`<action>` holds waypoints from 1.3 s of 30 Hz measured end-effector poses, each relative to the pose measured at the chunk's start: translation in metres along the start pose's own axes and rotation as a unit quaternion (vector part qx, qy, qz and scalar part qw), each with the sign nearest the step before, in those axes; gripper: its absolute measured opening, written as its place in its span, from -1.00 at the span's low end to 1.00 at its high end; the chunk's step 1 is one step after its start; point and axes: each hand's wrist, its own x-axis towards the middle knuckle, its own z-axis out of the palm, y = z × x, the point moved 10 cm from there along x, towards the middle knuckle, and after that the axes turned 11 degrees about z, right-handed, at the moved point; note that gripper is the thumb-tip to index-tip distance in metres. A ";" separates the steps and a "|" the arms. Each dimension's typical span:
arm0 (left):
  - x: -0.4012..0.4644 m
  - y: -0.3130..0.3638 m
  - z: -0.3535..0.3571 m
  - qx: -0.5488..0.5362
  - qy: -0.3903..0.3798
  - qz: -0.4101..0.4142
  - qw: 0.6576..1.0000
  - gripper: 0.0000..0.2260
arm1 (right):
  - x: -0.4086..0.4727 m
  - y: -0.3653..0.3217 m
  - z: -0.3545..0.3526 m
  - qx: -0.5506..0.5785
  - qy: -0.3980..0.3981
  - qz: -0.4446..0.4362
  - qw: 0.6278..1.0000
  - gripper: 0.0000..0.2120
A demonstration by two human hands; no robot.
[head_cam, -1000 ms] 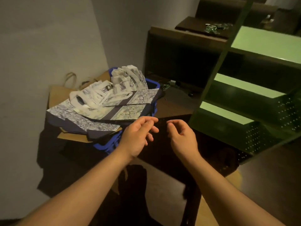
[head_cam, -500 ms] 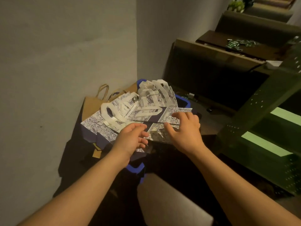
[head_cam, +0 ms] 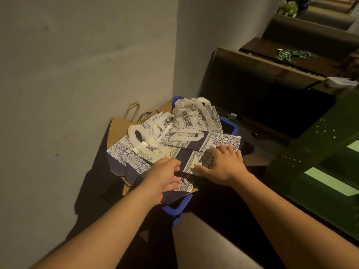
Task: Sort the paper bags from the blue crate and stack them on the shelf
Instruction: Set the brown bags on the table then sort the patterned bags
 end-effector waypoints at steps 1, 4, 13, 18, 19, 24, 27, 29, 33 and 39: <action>0.000 0.000 0.000 0.001 0.003 -0.002 1.000 -0.85 | -0.002 0.000 0.001 -0.002 -0.008 -0.001 1.000 0.11; -0.001 0.003 0.000 -0.007 0.013 -0.003 1.000 -0.84 | -0.010 -0.002 0.001 -0.003 -0.025 -0.015 1.000 0.17; -0.001 0.003 0.000 -0.110 0.097 -0.003 0.989 -0.70 | -0.034 0.000 0.000 0.026 -0.042 -0.055 0.997 0.09; -0.003 0.006 -0.007 -0.202 0.187 0.036 0.961 -0.65 | -0.046 -0.005 -0.008 0.030 0.007 -0.082 0.996 -0.16; -0.003 0.006 -0.006 -0.219 0.194 0.041 0.955 -0.65 | -0.048 -0.006 -0.008 0.025 0.009 -0.087 0.996 -0.20; -0.007 0.009 0.014 -0.257 0.164 0.011 0.952 -0.53 | -0.059 -0.013 -0.005 -0.006 0.009 -0.108 0.994 -0.56; -0.006 0.009 0.031 -0.238 0.127 -0.016 0.963 -0.49 | -0.071 -0.017 -0.016 -0.020 0.070 -0.124 0.990 -0.65; -0.004 0.004 0.040 -0.228 0.103 -0.033 0.968 -0.46 | -0.082 -0.021 -0.023 -0.012 0.115 -0.142 0.983 -0.64; 0.008 -0.013 0.038 -0.184 0.140 -0.028 0.973 -0.41 | -0.105 -0.034 -0.023 0.035 0.128 -0.196 0.972 -0.63; -0.002 0.004 0.031 -0.093 0.153 0.023 0.984 -0.32 | -0.104 -0.011 -0.033 0.213 0.078 -0.172 0.959 -0.68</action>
